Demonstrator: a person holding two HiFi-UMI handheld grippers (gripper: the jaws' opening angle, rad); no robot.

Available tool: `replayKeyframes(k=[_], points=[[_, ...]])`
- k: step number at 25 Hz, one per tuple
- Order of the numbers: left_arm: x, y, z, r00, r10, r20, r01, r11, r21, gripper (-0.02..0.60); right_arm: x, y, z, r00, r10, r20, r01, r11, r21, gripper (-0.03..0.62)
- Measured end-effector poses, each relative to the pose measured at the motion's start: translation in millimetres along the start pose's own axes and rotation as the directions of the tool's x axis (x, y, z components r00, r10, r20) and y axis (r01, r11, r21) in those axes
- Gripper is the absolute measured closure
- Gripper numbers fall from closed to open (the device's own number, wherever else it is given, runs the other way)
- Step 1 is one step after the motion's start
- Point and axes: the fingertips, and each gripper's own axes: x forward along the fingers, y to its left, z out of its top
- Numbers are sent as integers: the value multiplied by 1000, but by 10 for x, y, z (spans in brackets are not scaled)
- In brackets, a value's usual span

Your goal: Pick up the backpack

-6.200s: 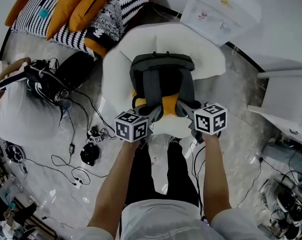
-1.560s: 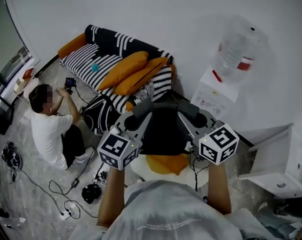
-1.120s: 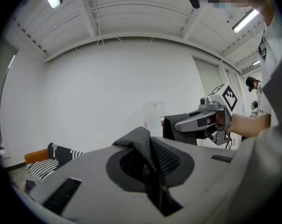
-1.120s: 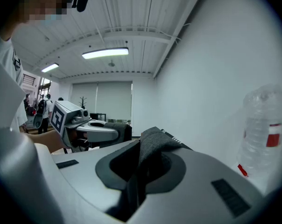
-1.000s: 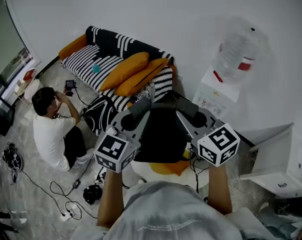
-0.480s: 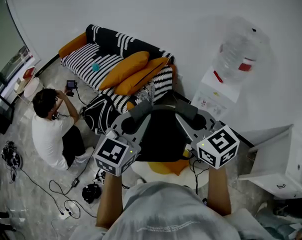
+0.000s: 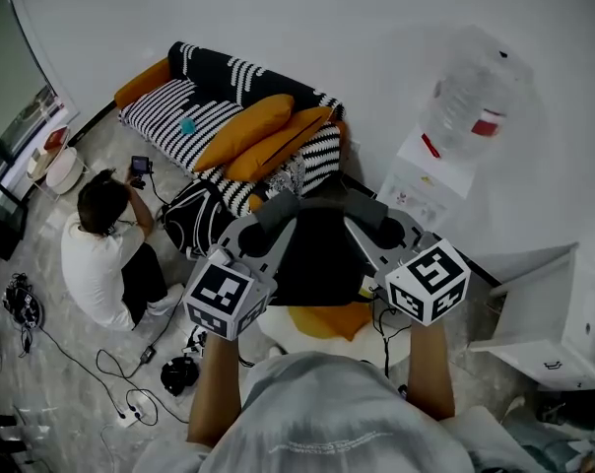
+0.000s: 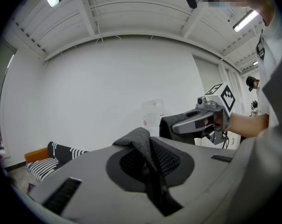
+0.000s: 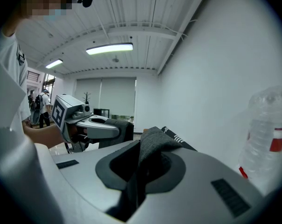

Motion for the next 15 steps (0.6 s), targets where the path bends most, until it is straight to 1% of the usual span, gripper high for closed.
replayKeyframes(k=[7,11,15], points=[[6,60,-37,1000,5,-7,-5,1000,-14,538,65,14,-41,1000,22,-23,-22,1000,0,562],[29,57,-37,1000,-5,-13,5,1000,-11,538,71,8,-62,999,29,-35,-29,1000,0,562],[49,65,-50,1000,-7,-13,7,1000,-21,538,68,7,-64,999,35,-33,-35,999,-11,562]])
